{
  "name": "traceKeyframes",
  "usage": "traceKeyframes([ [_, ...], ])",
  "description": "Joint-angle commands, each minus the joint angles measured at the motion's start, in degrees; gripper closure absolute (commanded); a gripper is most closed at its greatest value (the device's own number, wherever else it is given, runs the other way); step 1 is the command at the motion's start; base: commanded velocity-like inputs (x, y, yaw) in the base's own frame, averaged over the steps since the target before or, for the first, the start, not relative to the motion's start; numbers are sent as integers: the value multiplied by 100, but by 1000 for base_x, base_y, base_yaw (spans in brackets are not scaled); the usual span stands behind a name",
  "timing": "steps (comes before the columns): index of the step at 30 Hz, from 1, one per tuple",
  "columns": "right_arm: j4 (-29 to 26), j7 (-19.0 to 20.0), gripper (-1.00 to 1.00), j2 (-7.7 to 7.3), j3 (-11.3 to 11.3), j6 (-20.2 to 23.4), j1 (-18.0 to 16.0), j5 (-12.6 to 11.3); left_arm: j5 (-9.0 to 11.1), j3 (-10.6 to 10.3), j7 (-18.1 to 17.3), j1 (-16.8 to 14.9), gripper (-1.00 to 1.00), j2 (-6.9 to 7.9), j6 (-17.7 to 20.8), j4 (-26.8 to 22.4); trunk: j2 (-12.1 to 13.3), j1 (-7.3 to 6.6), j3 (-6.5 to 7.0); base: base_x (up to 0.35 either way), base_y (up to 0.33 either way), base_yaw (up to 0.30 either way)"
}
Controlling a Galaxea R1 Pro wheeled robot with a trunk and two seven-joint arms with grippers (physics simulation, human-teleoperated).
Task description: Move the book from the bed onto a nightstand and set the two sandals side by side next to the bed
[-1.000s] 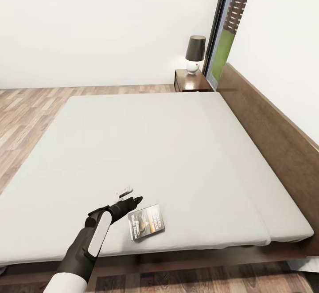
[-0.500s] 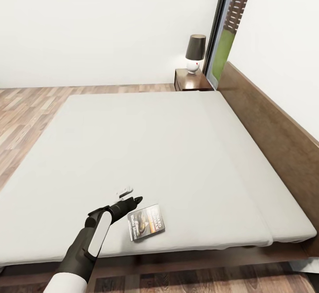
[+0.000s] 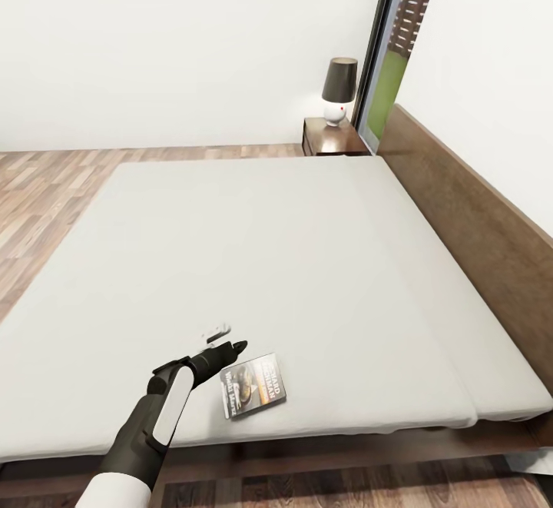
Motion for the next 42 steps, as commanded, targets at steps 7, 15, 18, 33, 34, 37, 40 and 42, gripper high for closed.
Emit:
traceKeyframes([
  [7,4,27,-100,-1,-43,17,0,-4,44,6,18,-2,-100,-3,29,-6,-285,155,-130,0,0,0],
  [15,4,27,-100,-1,-43,16,-2,-4,44,6,18,-2,-100,0,29,-6,-606,330,-274,0,0,0],
  [18,4,27,-100,-1,-43,15,-2,-4,44,6,18,-2,-100,-2,29,-6,-726,396,-328,0,0,0],
  [33,4,27,-100,0,-43,16,-2,-4,43,6,18,-2,-100,-2,29,-6,-1328,726,-597,0,0,0],
  [34,4,27,-100,0,-43,16,-2,-4,43,6,18,-2,-100,-4,29,-6,-1368,748,-615,0,0,0],
  [37,4,27,-100,-1,-43,16,-2,-4,44,6,18,-2,-100,-3,29,-8,-1489,814,-669,0,0,0],
  [40,4,27,-100,-1,-43,15,-2,-4,44,6,18,-2,-100,-1,29,-8,-1609,879,-723,0,0,0],
  [42,4,27,-100,1,-43,15,-2,-4,44,6,18,-2,-100,0,29,-7,-1689,923,-759,0,0,0],
])
